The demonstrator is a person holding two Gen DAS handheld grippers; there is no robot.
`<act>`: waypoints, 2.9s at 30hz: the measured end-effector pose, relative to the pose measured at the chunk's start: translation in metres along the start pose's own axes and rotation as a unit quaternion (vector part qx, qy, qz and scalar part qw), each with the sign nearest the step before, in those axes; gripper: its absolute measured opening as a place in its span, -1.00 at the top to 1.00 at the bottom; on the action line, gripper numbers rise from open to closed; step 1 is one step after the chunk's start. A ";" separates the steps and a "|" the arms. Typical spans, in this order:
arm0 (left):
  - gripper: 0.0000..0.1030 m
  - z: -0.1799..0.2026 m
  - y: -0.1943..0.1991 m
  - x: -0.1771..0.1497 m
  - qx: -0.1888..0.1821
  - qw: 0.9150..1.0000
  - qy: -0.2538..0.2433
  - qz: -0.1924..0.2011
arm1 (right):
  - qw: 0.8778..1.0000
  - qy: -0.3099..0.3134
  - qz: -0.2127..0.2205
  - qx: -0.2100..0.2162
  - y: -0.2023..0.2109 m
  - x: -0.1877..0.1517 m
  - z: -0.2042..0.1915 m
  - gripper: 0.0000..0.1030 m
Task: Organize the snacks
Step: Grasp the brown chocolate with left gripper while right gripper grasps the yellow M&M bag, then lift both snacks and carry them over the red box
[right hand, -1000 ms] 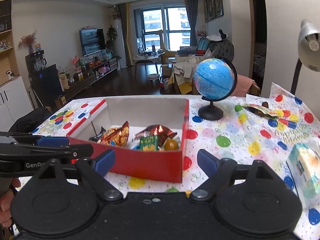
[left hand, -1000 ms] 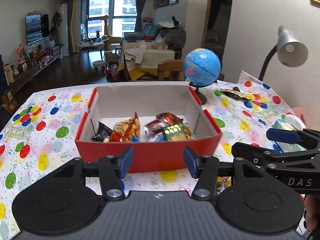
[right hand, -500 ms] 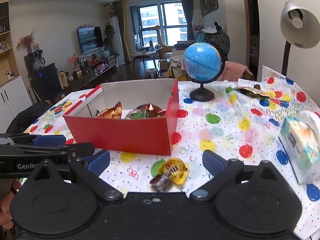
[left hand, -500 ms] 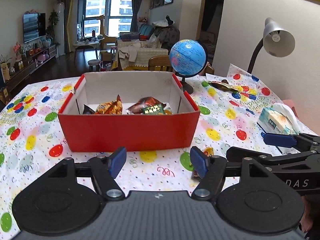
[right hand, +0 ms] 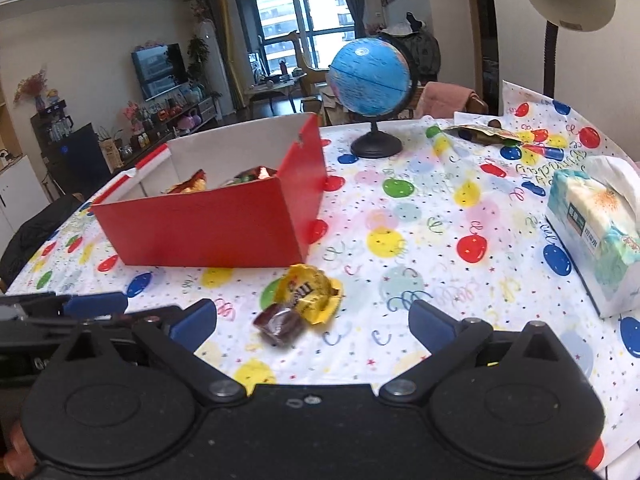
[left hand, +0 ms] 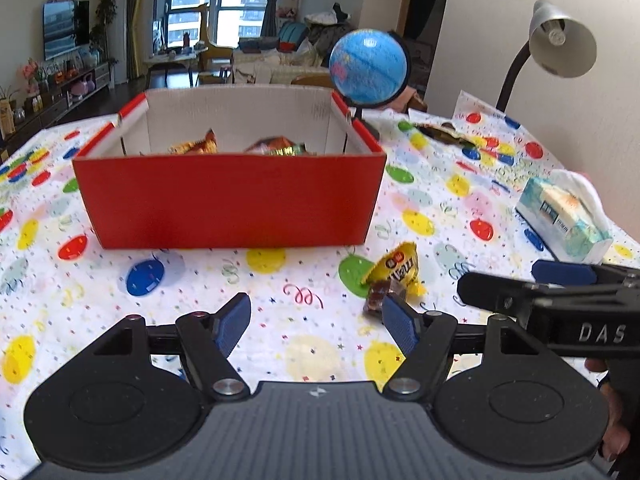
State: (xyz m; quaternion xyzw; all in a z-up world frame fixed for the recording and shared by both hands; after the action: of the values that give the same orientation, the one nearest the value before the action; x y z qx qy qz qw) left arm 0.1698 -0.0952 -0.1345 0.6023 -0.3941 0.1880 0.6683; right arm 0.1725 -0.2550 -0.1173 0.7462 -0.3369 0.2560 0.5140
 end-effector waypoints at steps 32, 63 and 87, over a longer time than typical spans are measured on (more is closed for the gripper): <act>-0.38 0.045 -0.080 -0.006 -0.042 0.999 -0.003 -0.021 | 0.995 -0.046 -0.063 0.063 -0.088 0.007 0.003 -0.50; 0.32 0.037 -0.068 -0.012 -0.032 0.999 -0.003 0.008 | 0.994 -0.083 -0.043 0.052 -0.087 0.000 0.014 0.45; 0.32 -0.027 0.025 -0.012 -0.004 0.998 0.042 0.045 | 0.999 -0.021 0.000 0.050 0.000 -0.010 -0.048 0.45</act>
State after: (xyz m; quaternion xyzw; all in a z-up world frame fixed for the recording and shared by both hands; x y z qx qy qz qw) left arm 0.1526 -0.0618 -0.1265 0.5722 -0.3931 0.2418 0.6779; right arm 0.1643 -0.2073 -0.1081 0.7761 -0.3344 0.2573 0.4686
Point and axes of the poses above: each gripper's, at about its wrist camera, not at the fingertips, and y roughly against the way its jaws point, z to its right, x to its top, the point moved 10 cm from there along -y, roughly the way its jaws point, and after that the axes turned 12 degrees about -y, right-handed, at the moved point
